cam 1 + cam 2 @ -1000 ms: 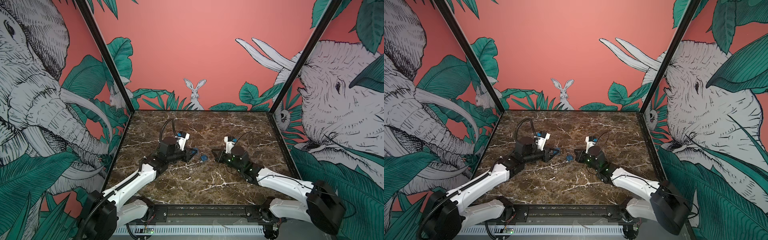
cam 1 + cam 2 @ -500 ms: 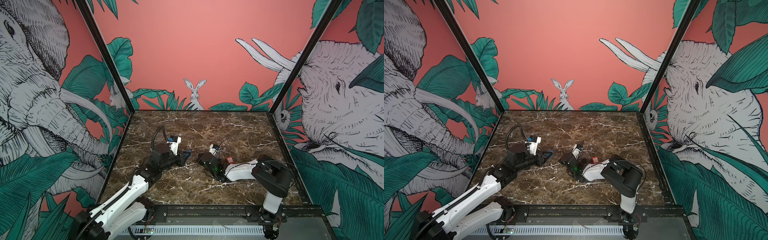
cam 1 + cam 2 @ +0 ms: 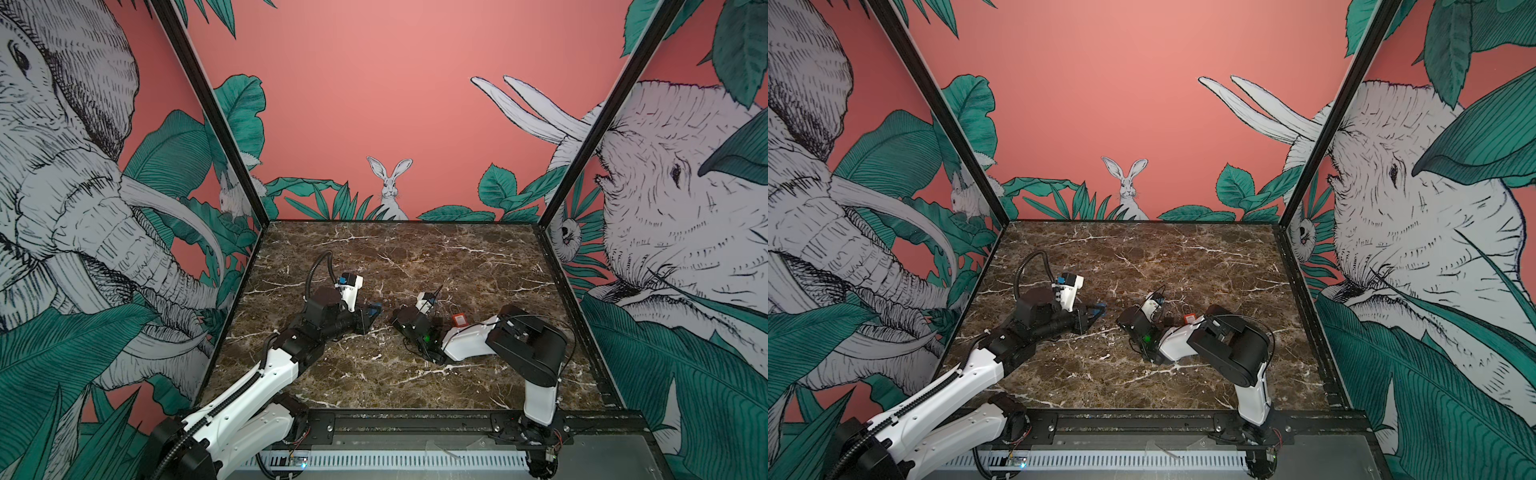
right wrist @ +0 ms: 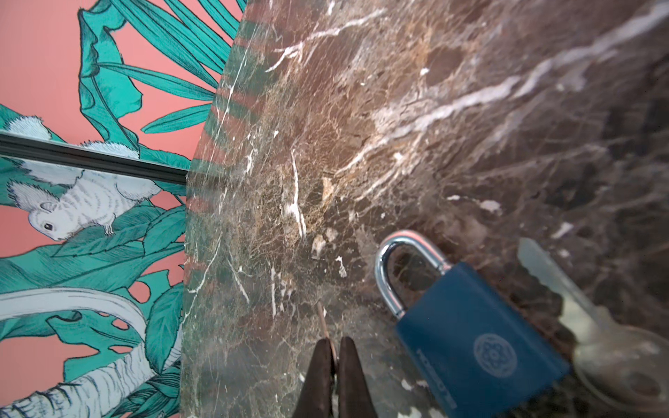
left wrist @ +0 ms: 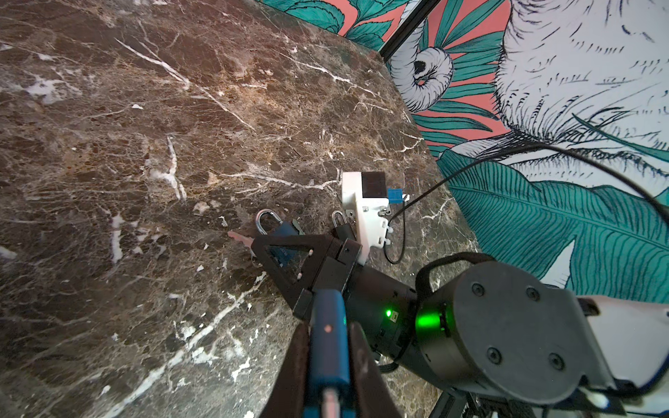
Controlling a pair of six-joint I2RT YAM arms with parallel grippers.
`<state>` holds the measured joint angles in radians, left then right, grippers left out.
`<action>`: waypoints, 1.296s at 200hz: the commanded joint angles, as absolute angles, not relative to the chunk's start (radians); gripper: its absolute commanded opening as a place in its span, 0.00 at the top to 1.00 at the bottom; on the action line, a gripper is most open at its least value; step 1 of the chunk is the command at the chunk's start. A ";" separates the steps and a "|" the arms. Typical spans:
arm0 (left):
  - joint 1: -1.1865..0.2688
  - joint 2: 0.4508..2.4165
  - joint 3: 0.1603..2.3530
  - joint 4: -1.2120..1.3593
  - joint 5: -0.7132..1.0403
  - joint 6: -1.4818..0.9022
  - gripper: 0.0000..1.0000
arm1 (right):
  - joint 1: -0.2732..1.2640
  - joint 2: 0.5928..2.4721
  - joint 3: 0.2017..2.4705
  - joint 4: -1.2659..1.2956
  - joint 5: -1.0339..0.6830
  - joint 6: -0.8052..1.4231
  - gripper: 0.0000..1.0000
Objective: Lock with the key
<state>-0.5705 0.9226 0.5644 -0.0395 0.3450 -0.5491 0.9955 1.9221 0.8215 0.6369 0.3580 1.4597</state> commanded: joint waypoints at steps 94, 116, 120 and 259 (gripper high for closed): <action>-0.566 0.917 0.549 0.002 0.367 -0.528 1.00 | 1.063 1.976 0.842 0.675 0.391 1.574 0.92; -0.566 0.924 0.548 0.008 0.368 -0.528 1.00 | 1.068 1.965 0.842 0.640 0.400 1.571 0.88; -0.566 0.925 0.548 0.009 0.368 -0.526 1.00 | 1.068 1.964 0.842 0.641 0.400 1.571 0.87; -0.566 1.078 0.789 -0.341 0.072 -0.187 1.00 | 1.050 1.673 0.664 0.558 0.405 1.381 0.72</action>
